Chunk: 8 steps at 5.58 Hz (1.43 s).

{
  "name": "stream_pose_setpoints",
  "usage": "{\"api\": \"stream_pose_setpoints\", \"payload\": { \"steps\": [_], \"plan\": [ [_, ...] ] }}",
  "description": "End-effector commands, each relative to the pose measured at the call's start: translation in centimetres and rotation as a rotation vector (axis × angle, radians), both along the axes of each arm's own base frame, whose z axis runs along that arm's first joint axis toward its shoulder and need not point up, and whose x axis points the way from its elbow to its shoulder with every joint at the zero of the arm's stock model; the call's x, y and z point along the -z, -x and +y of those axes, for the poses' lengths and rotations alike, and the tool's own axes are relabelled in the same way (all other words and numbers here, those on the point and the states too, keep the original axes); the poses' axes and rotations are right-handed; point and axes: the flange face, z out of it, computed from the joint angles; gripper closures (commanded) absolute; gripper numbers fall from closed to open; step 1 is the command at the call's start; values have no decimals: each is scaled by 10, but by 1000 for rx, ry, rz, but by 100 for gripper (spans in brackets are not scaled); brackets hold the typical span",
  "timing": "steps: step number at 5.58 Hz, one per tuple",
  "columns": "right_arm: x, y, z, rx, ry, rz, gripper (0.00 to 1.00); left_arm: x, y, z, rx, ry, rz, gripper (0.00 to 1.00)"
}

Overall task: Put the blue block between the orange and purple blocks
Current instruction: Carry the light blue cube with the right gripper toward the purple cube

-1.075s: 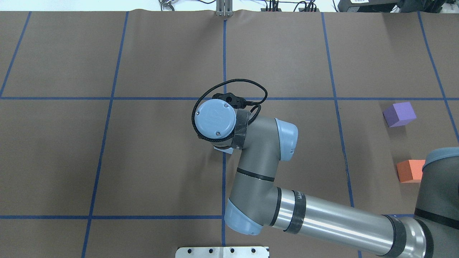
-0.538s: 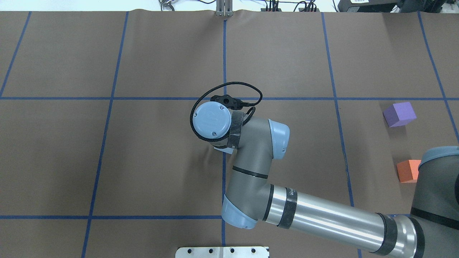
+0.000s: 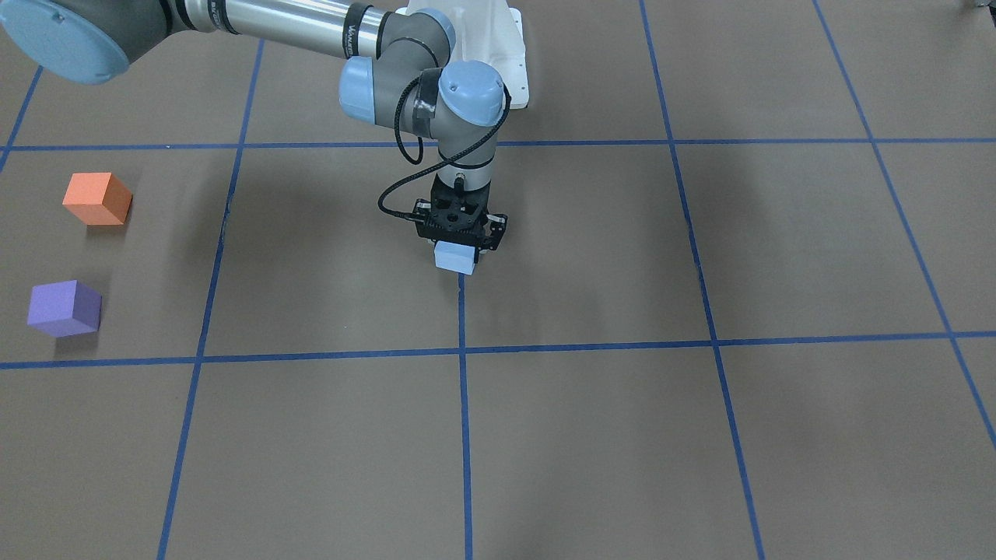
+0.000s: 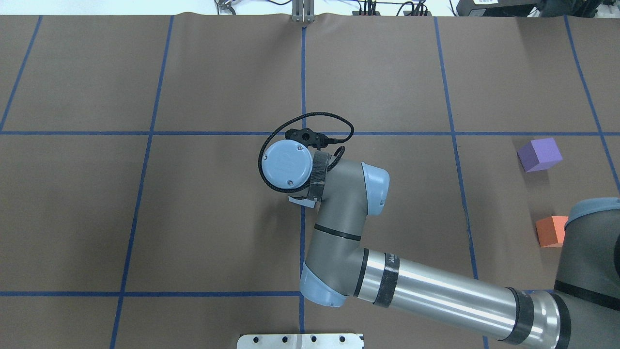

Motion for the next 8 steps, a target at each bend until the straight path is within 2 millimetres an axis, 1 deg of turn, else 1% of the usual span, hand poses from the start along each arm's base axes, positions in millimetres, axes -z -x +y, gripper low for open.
{"api": "stream_pose_setpoints", "payload": {
  "steps": [1, 2, 3, 4, 5, 6, 7, 8],
  "plan": [
    [7, -22, -19, -26, -7, -21, 100, -21, 2, 16, 6, 43, -5, 0],
    [2, -80, -51, -25, -27, -50, 100, -35, 8, 22, 54, 109, -8, 0],
    [-25, -154, -71, 15, -45, -70, 100, -51, 26, 48, 200, 236, -1, 0],
    [-53, -232, -98, 52, -69, -73, 100, -59, 47, 62, 274, 249, 8, 0],
    [-92, -289, -102, 124, -105, -53, 100, -58, 49, 63, 313, 280, 10, 0],
    [-130, -331, -83, 142, -103, -32, 100, -56, 49, 64, 357, 317, 16, 0],
    [-180, -368, -68, 164, -116, 3, 100, -55, 49, 62, 358, 318, 16, 0],
    [-242, -403, -50, 153, -136, 2, 100, -55, 49, 63, 358, 318, 16, 0]
  ]
}}
